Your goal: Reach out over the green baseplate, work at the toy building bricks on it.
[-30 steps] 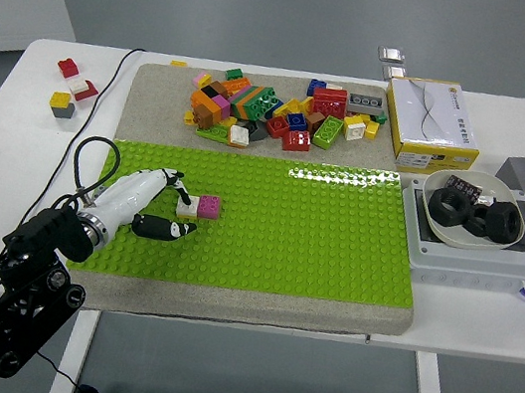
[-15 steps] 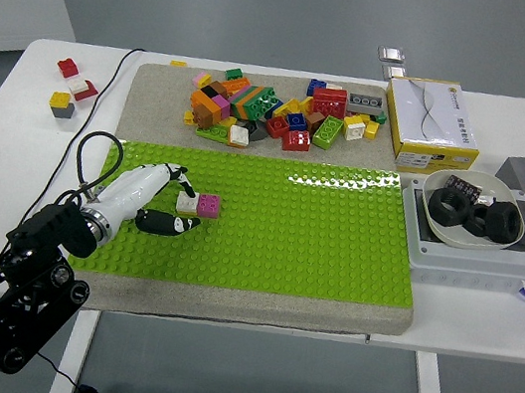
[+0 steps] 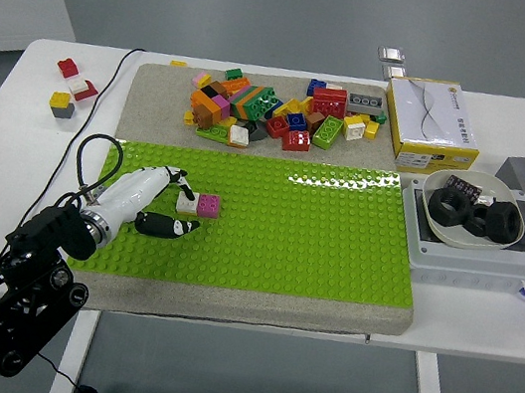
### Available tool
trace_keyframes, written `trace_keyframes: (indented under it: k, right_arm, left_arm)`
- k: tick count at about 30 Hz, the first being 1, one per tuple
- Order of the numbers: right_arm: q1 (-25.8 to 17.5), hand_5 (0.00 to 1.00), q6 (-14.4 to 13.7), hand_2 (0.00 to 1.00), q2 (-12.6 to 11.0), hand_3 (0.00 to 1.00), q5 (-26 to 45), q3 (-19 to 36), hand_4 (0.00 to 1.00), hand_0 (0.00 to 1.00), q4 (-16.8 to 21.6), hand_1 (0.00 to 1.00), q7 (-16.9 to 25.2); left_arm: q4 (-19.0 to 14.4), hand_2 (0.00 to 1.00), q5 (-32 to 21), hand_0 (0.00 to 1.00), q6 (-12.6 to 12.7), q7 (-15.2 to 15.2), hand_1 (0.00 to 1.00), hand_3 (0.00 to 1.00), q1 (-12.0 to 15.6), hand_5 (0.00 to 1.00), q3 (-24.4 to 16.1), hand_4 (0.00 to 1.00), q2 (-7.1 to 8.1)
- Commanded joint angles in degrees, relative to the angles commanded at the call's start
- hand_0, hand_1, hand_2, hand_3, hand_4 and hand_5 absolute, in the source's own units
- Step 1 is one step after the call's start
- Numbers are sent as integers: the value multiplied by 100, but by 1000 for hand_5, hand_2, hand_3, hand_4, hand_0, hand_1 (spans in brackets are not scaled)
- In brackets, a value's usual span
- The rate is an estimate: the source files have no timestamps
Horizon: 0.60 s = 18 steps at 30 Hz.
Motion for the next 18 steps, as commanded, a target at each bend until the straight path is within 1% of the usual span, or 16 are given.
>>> trace_keyframes:
  k: [4,13,18]
  right_arm:
    - [2,971,2,723,0,728,0,14,759,671,0,664,2]
    - [2,970,-3,722,-3,727,0,-47,758,671,0,664,-3]
    - [1,966,-10,721,-1,726,29,-107,758,672,0,663,-8]
  left_arm:
    - [1,911,-4,985,3,-5,935,609,-1,336,-19,815,6]
    - [142,911,-49,984,3,-20,932,609,-8,335,-37,814,15]
    - [236,911,-73,984,44,-66,932,607,-26,332,-39,811,26]
